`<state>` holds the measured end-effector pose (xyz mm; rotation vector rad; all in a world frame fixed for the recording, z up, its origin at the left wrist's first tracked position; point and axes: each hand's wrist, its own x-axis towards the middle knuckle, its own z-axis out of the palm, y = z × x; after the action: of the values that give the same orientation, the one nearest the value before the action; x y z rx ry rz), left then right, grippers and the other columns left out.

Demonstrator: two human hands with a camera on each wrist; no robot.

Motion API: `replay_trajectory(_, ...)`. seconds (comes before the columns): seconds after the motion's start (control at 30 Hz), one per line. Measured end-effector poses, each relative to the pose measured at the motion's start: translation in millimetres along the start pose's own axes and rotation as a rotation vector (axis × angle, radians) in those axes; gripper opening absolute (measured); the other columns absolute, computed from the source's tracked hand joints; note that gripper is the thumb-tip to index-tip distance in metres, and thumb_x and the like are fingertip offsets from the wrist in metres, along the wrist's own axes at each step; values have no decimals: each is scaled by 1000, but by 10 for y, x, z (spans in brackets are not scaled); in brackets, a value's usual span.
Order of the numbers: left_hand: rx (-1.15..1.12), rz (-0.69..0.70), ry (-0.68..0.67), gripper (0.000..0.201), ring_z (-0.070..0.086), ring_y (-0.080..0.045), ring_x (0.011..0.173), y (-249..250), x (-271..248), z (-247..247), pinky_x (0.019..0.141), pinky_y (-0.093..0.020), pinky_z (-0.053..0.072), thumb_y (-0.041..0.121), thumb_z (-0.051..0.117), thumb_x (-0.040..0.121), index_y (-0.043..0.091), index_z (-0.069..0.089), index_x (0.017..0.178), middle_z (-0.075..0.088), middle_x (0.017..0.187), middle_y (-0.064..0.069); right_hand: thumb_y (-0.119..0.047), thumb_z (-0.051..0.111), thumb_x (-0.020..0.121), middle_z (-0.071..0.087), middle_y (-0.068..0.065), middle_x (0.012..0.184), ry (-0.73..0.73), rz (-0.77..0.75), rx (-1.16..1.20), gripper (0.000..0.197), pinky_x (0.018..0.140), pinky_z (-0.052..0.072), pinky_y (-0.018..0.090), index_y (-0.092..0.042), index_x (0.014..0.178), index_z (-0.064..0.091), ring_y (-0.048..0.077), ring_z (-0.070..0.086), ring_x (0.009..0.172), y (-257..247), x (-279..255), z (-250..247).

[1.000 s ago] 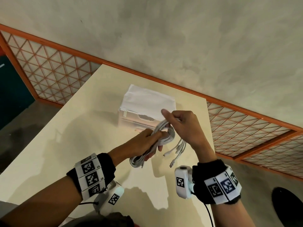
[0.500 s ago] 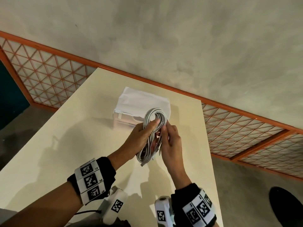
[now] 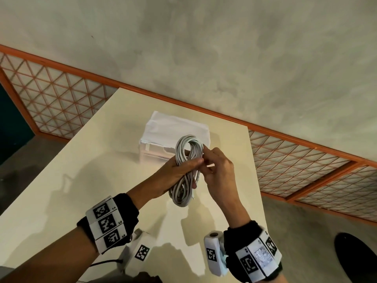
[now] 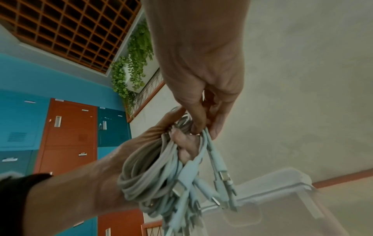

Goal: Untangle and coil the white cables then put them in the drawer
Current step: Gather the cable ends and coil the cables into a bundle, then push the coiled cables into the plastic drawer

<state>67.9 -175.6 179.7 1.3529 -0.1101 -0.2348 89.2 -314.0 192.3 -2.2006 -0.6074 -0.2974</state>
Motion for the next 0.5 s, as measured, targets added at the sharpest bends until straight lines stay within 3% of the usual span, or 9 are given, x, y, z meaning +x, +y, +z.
replay_trajectory(0.1, -13, -18, -25, 18, 61, -15, 59, -14, 23, -46, 60, -26, 49, 31, 52, 93, 23, 66, 86, 62, 63, 2, 10, 58, 79, 46, -5, 79, 40, -65, -61, 41, 62, 51, 25, -10, 114, 63, 12, 53, 68, -26, 17, 22)
replay_trajectory(0.2, -40, -55, -60, 27, 59, -8, 63, -18, 55, -87, 63, -21, 49, 26, 50, 95, 30, 72, 80, 65, 65, 11, 11, 57, 79, 44, -6, 82, 62, -92, -108, 44, 62, 41, 10, -8, 118, 61, 9, 49, 68, -41, 22, 39)
replay_trajectory(0.27, -44, -82, -70, 30, 57, -9, 62, -5, 50, -107, 61, -21, 49, 26, 50, 95, 32, 73, 77, 64, 62, 11, 9, 58, 80, 43, -6, 81, 48, -81, -99, 42, 60, 41, 10, -9, 118, 62, 10, 49, 67, -55, 19, 54)
replay_trajectory(0.33, -53, -103, -82, 26, 60, -5, 62, 5, 38, -110, 60, -16, 49, 23, 48, 96, 29, 70, 84, 65, 61, 13, 5, 59, 81, 43, -5, 78, 33, -34, -67, 37, 59, 40, 8, -10, 115, 63, 12, 51, 67, -59, 11, 64)
replay_trajectory(0.43, -33, -115, -110, 20, 66, 4, 84, -6, 24, -117, 74, -12, 49, 24, 47, 97, 23, 64, 107, 72, 84, 16, 4, 60, 80, 42, -7, 74, -25, 28, -9, 24, 62, 37, 5, -10, 99, 65, 13, 53, 68, -25, -1, 40)
replay_trajectory(0.5, -2, -124, -118, 23, 64, 1, 101, -12, 15, -131, 85, -15, 48, 27, 49, 95, 23, 64, 112, 72, 102, 13, 5, 57, 81, 42, -5, 77, -108, 85, 33, 27, 69, 42, 9, -12, 101, 64, 12, 54, 73, 6, -16, 23)
